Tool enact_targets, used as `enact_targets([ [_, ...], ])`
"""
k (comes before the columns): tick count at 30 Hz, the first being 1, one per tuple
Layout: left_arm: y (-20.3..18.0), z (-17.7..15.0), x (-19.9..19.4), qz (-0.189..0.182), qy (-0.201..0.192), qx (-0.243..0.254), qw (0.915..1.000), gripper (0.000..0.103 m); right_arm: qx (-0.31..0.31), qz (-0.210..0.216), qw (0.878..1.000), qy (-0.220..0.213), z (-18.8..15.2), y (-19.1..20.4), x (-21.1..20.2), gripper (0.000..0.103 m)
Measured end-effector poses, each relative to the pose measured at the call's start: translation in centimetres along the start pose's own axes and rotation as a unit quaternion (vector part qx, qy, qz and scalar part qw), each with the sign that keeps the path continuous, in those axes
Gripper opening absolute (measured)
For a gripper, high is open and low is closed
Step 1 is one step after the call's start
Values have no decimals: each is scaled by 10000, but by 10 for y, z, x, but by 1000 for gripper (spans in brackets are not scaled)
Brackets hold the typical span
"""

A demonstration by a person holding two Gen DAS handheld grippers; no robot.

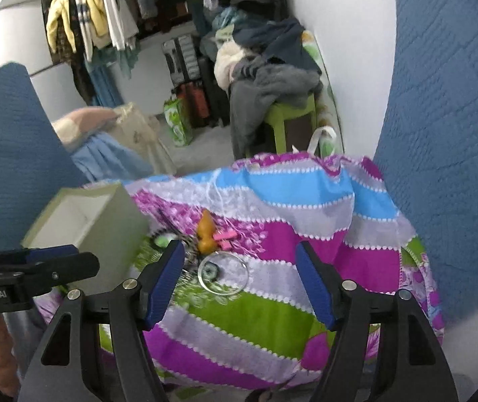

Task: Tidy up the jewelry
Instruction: 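Lower the left tool to the patterned bangle while the right tool approaches the silver hoop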

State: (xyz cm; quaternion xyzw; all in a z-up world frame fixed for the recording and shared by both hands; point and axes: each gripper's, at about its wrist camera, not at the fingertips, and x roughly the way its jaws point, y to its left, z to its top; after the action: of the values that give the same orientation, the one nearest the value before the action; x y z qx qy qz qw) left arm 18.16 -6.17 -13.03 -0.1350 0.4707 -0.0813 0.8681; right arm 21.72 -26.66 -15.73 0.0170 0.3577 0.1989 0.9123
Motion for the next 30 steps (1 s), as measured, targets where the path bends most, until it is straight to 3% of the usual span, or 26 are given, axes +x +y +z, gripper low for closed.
enact_targets([
  [4,7,0,30,44,231,-165,9996,52,-3,376,9982,467,-9,-4,33,39],
  [6,14,0,47,59,377,-342,9987,46,-4,491,9967,639,-13,-5,45,33],
  [13,25,2,86,262,588,-597,9961,45,-44,581,9921,1114,-23,-9,86,31],
  [15,26,4,94,387,589,-578,9958,40,-91,502,9913,1214,-24,-11,96,31],
  [21,27,13,114,504,559,-536,9957,40,-177,609,9871,1473,-27,-13,114,32],
  [24,27,19,120,508,552,-513,9959,41,-336,656,9852,1544,-31,-8,118,49],
  [27,32,23,127,432,587,-620,9954,50,-539,654,9842,1553,-33,-2,120,61],
  [28,34,24,128,391,578,-665,9953,50,-629,609,9841,1548,-35,1,121,70],
  [30,36,27,130,330,559,-717,9953,50,-788,506,9835,1546,-37,4,125,72],
])
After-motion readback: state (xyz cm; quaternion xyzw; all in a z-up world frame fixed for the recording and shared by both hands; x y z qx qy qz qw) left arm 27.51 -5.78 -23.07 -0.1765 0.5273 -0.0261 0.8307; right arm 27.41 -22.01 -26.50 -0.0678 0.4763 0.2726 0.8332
